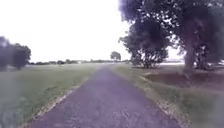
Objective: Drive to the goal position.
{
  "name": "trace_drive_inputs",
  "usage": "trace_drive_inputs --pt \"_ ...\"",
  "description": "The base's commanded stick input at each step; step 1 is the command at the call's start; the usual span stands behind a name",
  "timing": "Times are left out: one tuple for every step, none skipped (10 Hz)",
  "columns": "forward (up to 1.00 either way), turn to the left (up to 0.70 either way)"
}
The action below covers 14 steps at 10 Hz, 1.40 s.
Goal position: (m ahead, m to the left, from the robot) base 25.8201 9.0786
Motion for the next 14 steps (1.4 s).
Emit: trace_drive_inputs --pt "0.45 0.27" --pt "0.45 0.27" --pt "0.45 0.27" --pt "0.45 0.27" --pt "0.45 0.14" --pt "0.45 0.07" --pt "0.45 0.0" --pt "0.45 0.0" --pt "0.45 0.0" --pt "0.45 0.0" --pt "0.45 0.0" --pt "0.28 0.0" --pt "0.08 0.0" --pt "0.0 0.0"
